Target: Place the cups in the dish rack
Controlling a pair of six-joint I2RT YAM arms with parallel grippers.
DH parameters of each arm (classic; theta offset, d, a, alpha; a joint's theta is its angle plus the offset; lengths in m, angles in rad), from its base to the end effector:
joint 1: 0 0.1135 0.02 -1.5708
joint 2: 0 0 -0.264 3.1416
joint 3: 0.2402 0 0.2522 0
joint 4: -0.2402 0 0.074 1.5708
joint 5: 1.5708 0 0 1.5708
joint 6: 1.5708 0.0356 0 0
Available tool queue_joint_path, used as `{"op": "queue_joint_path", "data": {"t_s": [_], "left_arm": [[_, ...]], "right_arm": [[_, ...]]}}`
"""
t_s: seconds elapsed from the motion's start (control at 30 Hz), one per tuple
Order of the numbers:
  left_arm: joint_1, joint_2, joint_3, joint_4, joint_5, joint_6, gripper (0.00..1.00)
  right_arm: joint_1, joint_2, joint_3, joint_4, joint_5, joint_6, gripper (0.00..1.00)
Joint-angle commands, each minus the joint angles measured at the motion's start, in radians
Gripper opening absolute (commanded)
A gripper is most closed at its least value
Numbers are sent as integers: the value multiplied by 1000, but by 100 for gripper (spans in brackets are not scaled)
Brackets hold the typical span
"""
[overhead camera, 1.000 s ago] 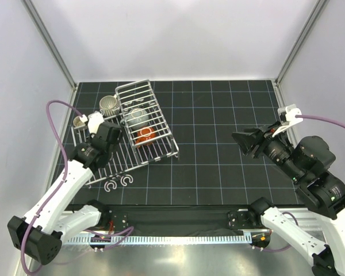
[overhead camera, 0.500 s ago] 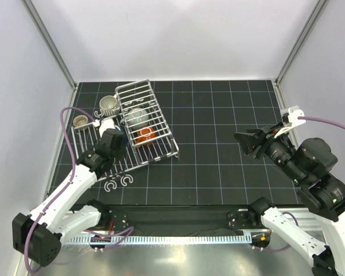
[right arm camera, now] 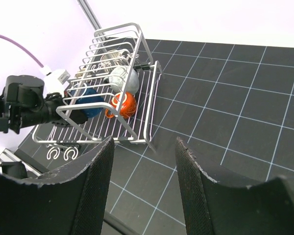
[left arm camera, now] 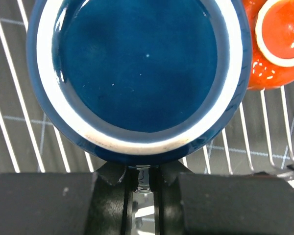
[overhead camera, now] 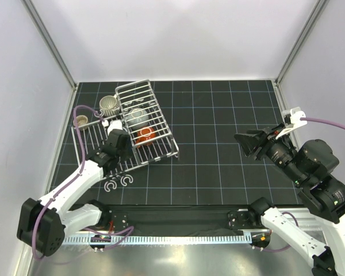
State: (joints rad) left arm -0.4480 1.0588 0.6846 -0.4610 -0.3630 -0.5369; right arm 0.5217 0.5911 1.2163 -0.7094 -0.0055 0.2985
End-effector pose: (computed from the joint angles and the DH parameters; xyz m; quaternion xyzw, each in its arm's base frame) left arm 0.1971 -0.0807 0.2304 -0.1056 0.9140 -0.0188 0.3913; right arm 0.0636 0.0368 0.4434 -0.0838 0.7315 0.2717 0.6198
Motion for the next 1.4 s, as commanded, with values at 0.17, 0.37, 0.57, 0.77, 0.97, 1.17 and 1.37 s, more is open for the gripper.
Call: {"op": "queue_joint_path", "data": {"t_s": [0.17, 0.37, 0.57, 0.77, 0.97, 1.17, 1.37], "left_arm": [[5, 89, 21, 194, 10, 5, 0], [2, 144, 41, 223, 62, -5, 0], [-11, 170, 36, 252, 98, -6, 0], [-29, 190, 29, 260, 105, -31, 0], [-29, 176, 20, 246, 127, -8, 0], [-27, 138, -14, 214, 124, -9, 0], [-28, 153, -8, 179, 88, -35, 4]], "right_arm": [[4, 10, 17, 7, -24, 11, 54], [4, 18, 17, 4, -21, 13, 54], [4, 21, 12, 7, -19, 19, 55], [4, 21, 9, 10, -19, 27, 55], [4, 19, 6, 8, -13, 30, 54], [4, 29, 14, 10, -1, 19, 54], [3, 39, 17, 13, -10, 16, 54]]}}
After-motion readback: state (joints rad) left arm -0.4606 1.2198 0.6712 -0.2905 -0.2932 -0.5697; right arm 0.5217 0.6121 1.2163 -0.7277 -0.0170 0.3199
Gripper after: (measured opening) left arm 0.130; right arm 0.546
